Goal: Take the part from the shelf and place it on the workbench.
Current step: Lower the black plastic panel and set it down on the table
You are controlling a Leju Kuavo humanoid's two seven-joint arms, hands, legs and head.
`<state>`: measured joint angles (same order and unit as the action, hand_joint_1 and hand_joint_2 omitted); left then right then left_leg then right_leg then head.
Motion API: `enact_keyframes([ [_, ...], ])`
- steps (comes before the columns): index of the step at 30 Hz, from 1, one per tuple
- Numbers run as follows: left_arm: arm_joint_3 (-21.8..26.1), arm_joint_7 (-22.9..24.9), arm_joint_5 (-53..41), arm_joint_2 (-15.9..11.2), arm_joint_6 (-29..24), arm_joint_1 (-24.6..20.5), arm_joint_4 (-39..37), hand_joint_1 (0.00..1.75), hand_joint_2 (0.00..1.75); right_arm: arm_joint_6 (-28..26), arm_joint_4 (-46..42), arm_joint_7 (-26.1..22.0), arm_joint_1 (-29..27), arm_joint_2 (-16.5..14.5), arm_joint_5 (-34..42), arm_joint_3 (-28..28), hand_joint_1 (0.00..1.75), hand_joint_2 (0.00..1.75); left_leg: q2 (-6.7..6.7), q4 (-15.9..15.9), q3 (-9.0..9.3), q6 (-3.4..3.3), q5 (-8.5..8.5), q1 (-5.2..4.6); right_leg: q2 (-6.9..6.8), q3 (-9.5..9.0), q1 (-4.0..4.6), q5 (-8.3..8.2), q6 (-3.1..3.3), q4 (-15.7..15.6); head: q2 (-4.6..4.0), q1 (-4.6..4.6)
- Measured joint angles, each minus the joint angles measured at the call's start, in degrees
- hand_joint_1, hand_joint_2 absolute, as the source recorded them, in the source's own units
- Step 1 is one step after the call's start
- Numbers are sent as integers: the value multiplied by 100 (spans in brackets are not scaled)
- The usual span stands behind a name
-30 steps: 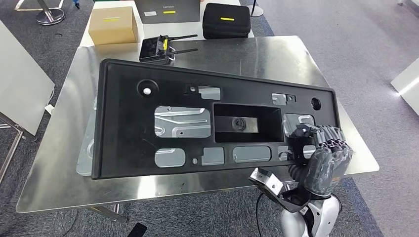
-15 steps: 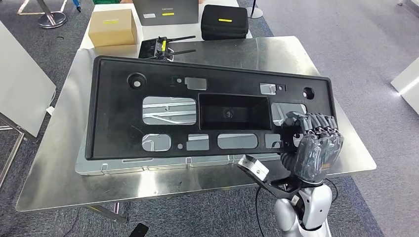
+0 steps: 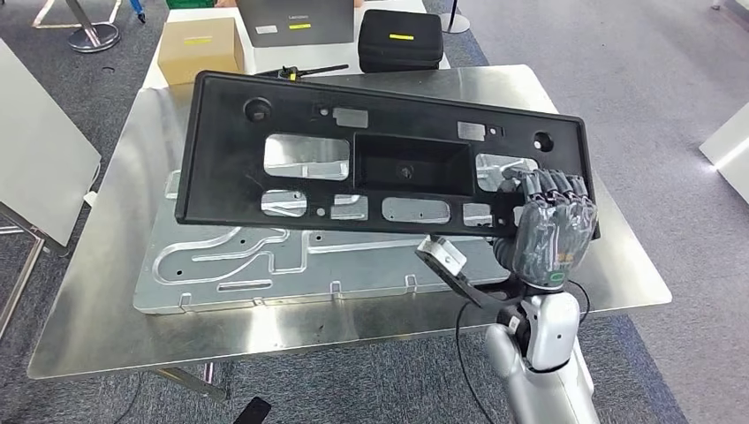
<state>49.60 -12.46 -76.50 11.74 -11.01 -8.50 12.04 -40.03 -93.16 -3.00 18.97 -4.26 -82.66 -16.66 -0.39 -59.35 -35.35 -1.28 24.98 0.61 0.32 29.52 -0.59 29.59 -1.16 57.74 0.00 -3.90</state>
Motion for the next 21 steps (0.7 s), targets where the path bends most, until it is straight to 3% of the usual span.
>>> enact_keyframes([
  [9,-148,-89,-44,14,218,-46,1,0,175,497,1181,650,1098,275,-117,-288,175,175,-4,-1,1,0,-5,0,-4,-2,0,-2,-1,2,0,0],
  [21,-264,-73,-67,33,291,-86,0,0,175,758,1850,887,1583,349,-224,-387,175,175,-4,4,1,1,-5,0,-4,4,0,-1,-1,4,0,1],
])
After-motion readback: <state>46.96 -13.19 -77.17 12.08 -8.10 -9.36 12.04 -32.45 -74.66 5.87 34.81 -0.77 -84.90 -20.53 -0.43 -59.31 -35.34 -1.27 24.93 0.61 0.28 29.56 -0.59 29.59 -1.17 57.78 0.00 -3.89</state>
